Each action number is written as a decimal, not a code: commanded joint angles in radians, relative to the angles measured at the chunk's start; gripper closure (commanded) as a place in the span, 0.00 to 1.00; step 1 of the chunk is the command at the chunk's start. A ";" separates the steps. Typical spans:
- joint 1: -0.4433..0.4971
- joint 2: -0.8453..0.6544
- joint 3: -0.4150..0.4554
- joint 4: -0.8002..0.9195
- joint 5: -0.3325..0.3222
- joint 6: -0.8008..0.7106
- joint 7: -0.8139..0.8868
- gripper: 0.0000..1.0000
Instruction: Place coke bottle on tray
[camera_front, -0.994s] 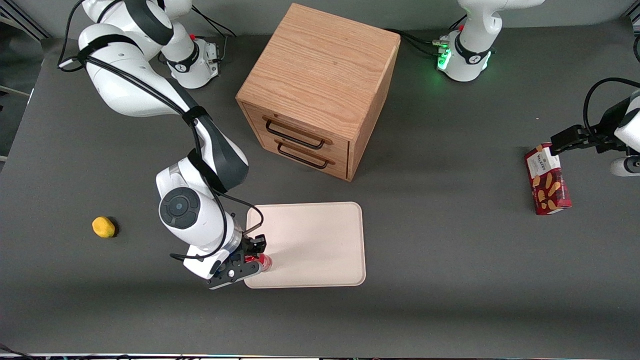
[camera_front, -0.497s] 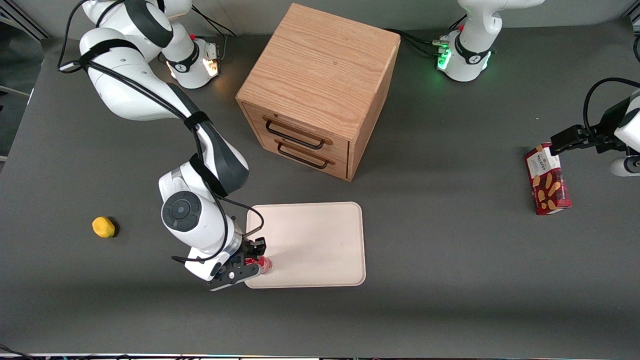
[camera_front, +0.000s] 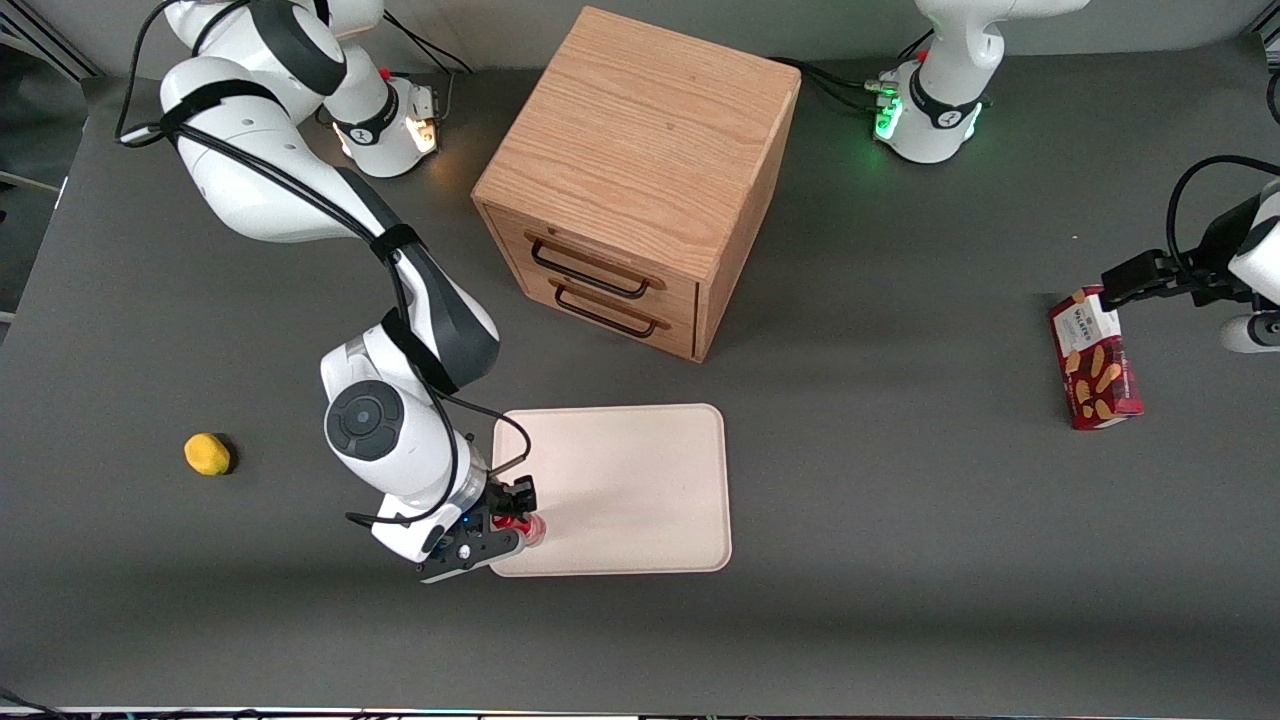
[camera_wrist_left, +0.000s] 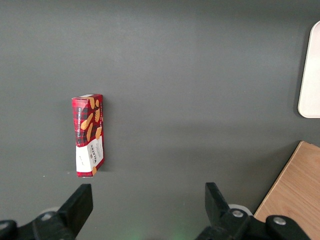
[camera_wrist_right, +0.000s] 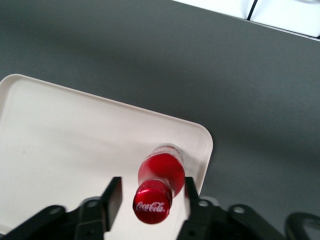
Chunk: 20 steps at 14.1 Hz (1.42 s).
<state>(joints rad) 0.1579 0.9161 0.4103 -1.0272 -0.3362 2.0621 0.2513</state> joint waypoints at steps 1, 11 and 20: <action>-0.012 -0.014 0.005 -0.022 -0.024 0.024 0.039 0.00; -0.093 -0.412 -0.109 -0.359 0.190 -0.005 0.022 0.00; -0.086 -0.923 -0.321 -0.839 0.404 -0.033 -0.098 0.00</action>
<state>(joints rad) 0.0653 0.1290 0.1318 -1.7238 0.0264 2.0239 0.1956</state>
